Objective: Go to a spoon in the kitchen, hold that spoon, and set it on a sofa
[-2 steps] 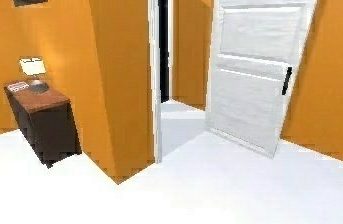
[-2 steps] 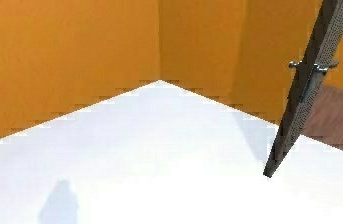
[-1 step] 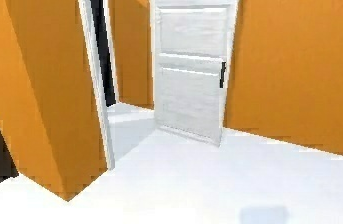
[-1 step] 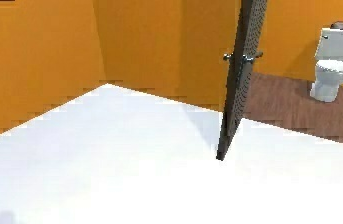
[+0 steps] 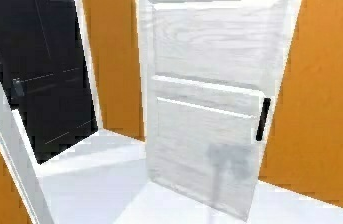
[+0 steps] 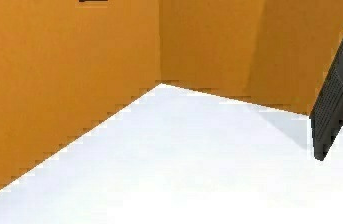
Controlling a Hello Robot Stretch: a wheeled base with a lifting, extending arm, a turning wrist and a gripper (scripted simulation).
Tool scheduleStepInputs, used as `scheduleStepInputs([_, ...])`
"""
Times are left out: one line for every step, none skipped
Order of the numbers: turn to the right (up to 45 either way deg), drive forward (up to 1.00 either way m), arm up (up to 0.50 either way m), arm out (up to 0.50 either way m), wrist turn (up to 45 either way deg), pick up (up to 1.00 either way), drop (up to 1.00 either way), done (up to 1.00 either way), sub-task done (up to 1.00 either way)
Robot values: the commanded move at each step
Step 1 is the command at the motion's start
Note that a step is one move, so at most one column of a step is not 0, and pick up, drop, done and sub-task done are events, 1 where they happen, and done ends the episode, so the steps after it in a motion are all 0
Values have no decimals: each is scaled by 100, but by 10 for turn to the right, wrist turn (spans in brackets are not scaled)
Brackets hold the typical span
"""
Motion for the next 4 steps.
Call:
scheduleStepInputs([0,65,0,0,0,0,0,0,0])
scheduleStepInputs([-180,0,0,0,0,0,0,0,0])
scheduleStepInputs([0,50,0,0,0,0,0,0,0])
scheduleStepInputs([-390,0,0,0,0,0,0,0,0])
